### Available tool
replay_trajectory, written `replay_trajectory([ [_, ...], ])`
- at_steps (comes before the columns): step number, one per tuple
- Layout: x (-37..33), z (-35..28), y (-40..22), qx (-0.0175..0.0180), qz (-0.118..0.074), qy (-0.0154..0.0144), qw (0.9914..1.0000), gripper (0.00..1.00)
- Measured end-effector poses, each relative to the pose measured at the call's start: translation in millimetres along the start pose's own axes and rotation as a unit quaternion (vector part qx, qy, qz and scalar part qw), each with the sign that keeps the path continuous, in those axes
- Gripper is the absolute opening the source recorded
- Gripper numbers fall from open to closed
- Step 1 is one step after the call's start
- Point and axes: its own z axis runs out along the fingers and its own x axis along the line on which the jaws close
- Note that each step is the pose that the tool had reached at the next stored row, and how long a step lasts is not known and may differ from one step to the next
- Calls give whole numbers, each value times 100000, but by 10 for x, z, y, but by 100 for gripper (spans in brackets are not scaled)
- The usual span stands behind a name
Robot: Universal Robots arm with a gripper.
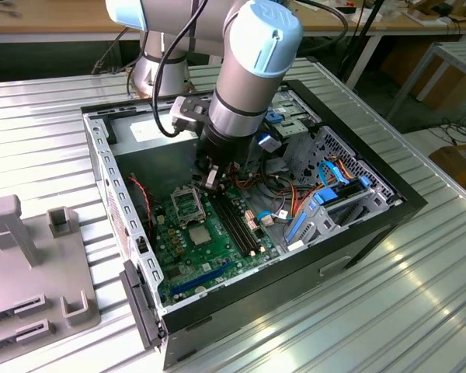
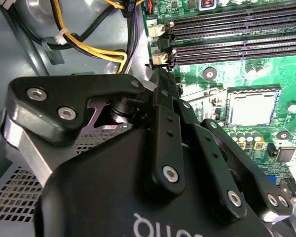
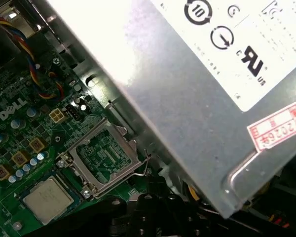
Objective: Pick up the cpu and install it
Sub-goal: 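Close the cpu cover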
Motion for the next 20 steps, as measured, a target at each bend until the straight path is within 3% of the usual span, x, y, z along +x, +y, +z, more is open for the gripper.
replay_trajectory([
  [5,-3,22,10,-207,112,-272,99999,11],
  [10,2,65,13,-845,92,-1075,99991,11],
  [20,31,90,43,-869,76,-1098,99990,11],
])
